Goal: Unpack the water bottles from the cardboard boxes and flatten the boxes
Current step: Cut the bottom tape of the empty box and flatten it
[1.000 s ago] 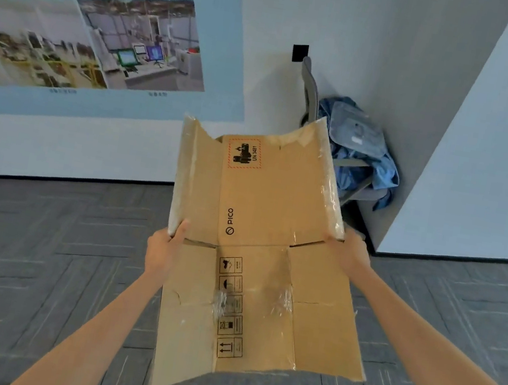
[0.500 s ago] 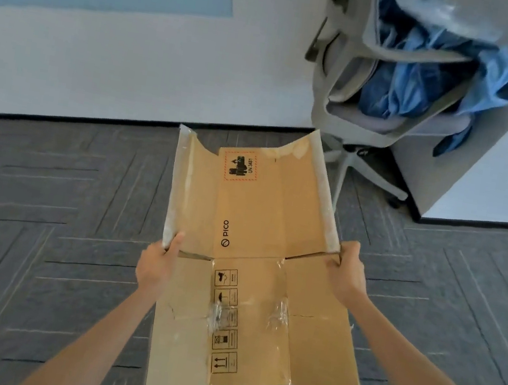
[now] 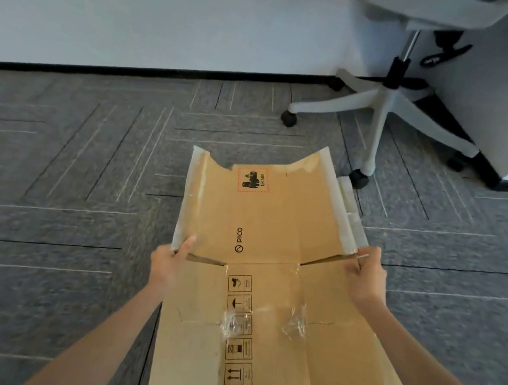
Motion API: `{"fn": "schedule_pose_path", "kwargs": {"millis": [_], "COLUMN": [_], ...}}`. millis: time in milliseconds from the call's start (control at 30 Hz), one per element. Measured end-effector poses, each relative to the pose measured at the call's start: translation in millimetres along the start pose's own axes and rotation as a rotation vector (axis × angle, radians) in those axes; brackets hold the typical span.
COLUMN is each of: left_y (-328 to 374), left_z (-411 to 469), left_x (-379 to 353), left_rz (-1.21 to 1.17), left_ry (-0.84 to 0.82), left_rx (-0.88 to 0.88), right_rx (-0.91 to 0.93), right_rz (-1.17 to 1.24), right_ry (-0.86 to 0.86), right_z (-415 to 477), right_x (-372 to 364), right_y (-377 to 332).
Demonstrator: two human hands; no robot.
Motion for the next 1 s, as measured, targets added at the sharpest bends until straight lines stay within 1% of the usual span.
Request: {"fn": "schedule_pose_path", "kwargs": {"millis": [133, 267, 333, 433, 500, 533, 567, 600, 633, 667, 700, 733, 800, 900, 1000], "left_y": [-9, -21, -25, -31, -28, -28, -29, -28, -24, -20, -18, -18, -27, -44, -46], "left_z": [6, 6, 11, 16, 15, 16, 18, 19, 19, 17, 14, 11, 12, 17, 15], "left_x": [-25, -32, -34, -44, -51, -54, -56, -60, -67, -78, -92, -106, -126, -135, -135], "left_rz": [0.077, 0.203, 0.203, 0.141, 0.163, 0.225, 0.359, 0.554, 0.743, 0.876, 0.948, 0.983, 1.016, 1.088, 1.093], "left_ry": [-0.034, -0.019, -0.059, -0.183, -0.21, -0.199, -0.175, -0.158, -0.168, -0.215, -0.286, -0.359, -0.446, -0.367, -0.317], "left_rx": [-0.05, -0.041, -0.048, -0.014, -0.018, -0.034, -0.056, -0.107, -0.211, -0.348, -0.468, -0.54, -0.565, -0.591, -0.635], "right_rx": [-0.053, -0.045, -0.026, -0.046, -0.075, -0.082, -0.069, -0.033, 0.029, 0.111, 0.204, 0.297, 0.411, 0.407, 0.376], "right_rz": [0.02, 0.014, 0.014, 0.007, -0.05, -0.129, -0.245, -0.374, -0.486, -0.571, -0.641, -0.701, -0.777, -0.816, -0.772], "right_ry": [0.033, 0.003, 0.033, 0.122, 0.119, 0.109, 0.109, 0.121, 0.133, 0.122, 0.081, 0.028, -0.054, -0.043, -0.005], "right_z": [-3, 3, 6, 15, 22, 24, 26, 26, 27, 28, 29, 30, 30, 28, 23], "right_x": [1, -2, -2, 0, -2, -4, -7, -10, -15, -21, -29, -39, -58, -74, -78], "right_y": [26, 38, 38, 44, 51, 53, 55, 55, 53, 51, 51, 51, 56, 67, 65]}}
Point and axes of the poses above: each hand's wrist, its own z-axis towards the middle knuckle, its own x-axis out of the back of the hand, y = z × x, the point moved 4 cm from there along z, towards the middle knuckle, and after that the axes turned 7 degrees about -z, right-handed, at the moved point
